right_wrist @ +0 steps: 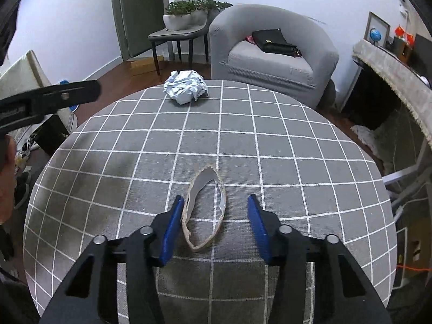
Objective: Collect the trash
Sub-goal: 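Grasp the cardboard ring with the right tool while the left tool grasps the foil ball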
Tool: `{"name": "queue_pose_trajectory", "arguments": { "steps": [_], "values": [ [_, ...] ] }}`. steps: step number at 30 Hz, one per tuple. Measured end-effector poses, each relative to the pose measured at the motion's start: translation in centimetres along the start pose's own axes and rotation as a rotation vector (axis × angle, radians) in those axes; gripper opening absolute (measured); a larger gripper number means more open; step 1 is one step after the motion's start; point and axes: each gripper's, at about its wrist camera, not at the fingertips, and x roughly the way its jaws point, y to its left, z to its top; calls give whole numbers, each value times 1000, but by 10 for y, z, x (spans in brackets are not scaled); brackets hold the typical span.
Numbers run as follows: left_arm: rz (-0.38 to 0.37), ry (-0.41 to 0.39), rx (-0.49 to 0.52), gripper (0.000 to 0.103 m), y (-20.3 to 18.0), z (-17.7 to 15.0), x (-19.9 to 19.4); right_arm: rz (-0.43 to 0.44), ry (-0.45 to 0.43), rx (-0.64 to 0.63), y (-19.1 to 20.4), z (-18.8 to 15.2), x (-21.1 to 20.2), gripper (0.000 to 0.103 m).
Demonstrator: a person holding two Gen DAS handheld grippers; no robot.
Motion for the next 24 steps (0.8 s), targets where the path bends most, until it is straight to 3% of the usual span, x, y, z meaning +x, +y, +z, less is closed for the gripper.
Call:
{"name": "queue_pose_trajectory", "arguments": {
  "steps": [2,4,11,24],
  "values": [
    [-13,13,10,82,-6,3,9,18,4,5,-1,-1,1,41],
    [-40,26,9,82,-10,6,18,30,-3,8,-2,-1,0,29],
    [-58,52,31,85,-25,17,48,88,-70,87,-18,1,-16,29],
    [-75,101,33,85,-35,49,101,245,-59,76,-18,-6,-19,29]
  ]
}}
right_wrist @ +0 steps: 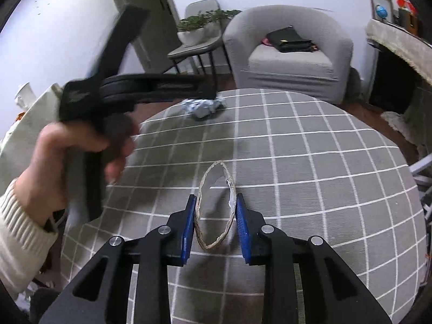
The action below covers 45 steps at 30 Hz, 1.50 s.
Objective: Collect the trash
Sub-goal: 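Grasp the cardboard ring with the right tool while the left tool grasps the foil ball, then carry the foil ball and cardboard ring over the teal bin with both tools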
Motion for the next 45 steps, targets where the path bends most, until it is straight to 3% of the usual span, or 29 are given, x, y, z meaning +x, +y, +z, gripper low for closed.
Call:
{"name": "queue_pose_trajectory", "arguments": {
  "steps": [6,13,17,27,32,37,45],
  "values": [
    [22,44,11,85,-2,4,18,51,8,-18,8,-2,-3,29],
    [55,70,-1,60,4,6,29,95,7,-40,17,1,-7,29],
    [54,62,-8,58,7,2,21,150,9,-48,25,3,-7,29],
    [146,9,-52,58,50,-28,-82,212,41,-176,83,1,-6,29],
    [215,-10,-78,58,64,-52,-138,248,32,-175,88,2,-13,29],
    [246,-23,-120,58,71,-73,-178,268,46,-173,92,0,-10,29],
    [250,-33,-194,58,111,-119,-224,285,65,-244,141,-4,4,29]
  ]
}}
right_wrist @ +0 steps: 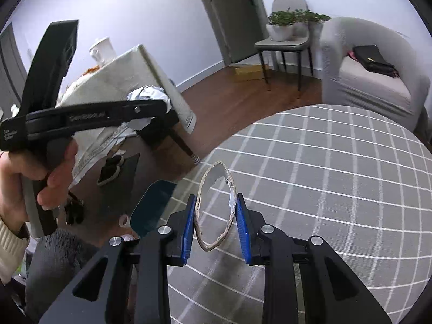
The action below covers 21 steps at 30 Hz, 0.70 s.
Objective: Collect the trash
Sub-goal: 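Carry the foil ball and cardboard ring over the teal bin with both tools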
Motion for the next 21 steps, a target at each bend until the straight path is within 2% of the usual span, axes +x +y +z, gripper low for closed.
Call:
{"name": "queue_pose_trajectory", "arguments": {
  "steps": [2,7,17,21],
  "values": [
    [6,-2,-5,58,17,-10,-3,13,12,-9,12,3,13,29],
    [16,16,-32,58,67,-49,-5,-27,3,-56,41,12,31,29],
    [19,93,-80,58,154,-125,24,50,44,-92,103,24,75,29],
    [28,112,-87,58,178,-138,39,43,71,-119,126,28,101,29]
  ]
}}
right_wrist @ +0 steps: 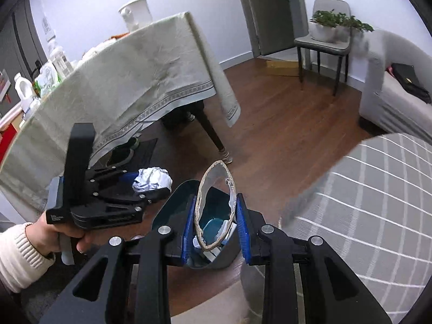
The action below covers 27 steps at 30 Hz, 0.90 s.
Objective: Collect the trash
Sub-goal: 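Carry the foil ball and cardboard ring over the teal bin with both tools, then open the left tool over the bin to drop the foil ball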
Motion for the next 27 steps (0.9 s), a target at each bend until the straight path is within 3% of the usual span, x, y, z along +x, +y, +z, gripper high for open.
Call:
{"name": "queue_pose_trajectory", "arguments": {
  "steps": [13,27],
  "values": [
    [14,70,-101,58,69,-27,41,29,112,-71,49,7,74,29],
    [-14,263,-158,60,97,-65,89,34,222,-74,69,11,143,29]
  ]
}}
